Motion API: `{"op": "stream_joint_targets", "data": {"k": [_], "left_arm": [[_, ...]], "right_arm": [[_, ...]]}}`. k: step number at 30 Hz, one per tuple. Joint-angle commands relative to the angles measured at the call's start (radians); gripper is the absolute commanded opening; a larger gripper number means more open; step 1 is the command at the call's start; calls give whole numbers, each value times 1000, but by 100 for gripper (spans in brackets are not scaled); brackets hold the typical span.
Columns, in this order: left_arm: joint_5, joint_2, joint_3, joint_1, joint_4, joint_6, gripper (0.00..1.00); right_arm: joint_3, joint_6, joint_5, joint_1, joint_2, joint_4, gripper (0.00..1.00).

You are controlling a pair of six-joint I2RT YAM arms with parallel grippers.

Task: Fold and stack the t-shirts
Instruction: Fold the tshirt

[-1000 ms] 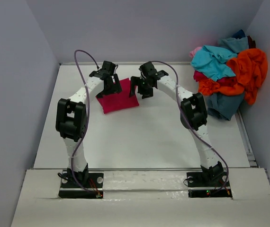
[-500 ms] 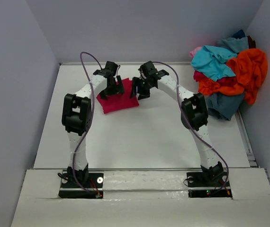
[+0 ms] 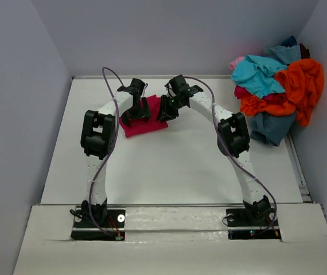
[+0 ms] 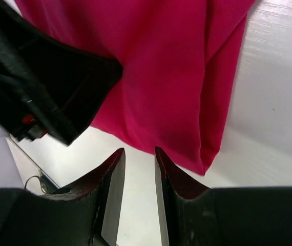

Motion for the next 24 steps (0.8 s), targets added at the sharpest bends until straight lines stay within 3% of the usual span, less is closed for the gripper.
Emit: {"op": "stream_joint_targets", "data": {"k": [1, 10, 24], "left_arm": [[-6, 46, 34, 7, -56, -14, 98], [29, 83, -4, 7, -56, -3, 98], [191, -130, -359, -79, 25, -11, 97]], "right_arm": [[36, 10, -64, -5, 68, 7, 35], [-30, -3, -103, -5, 117, 4, 35], [-237, -55, -79, 6, -67, -44, 35]]}}
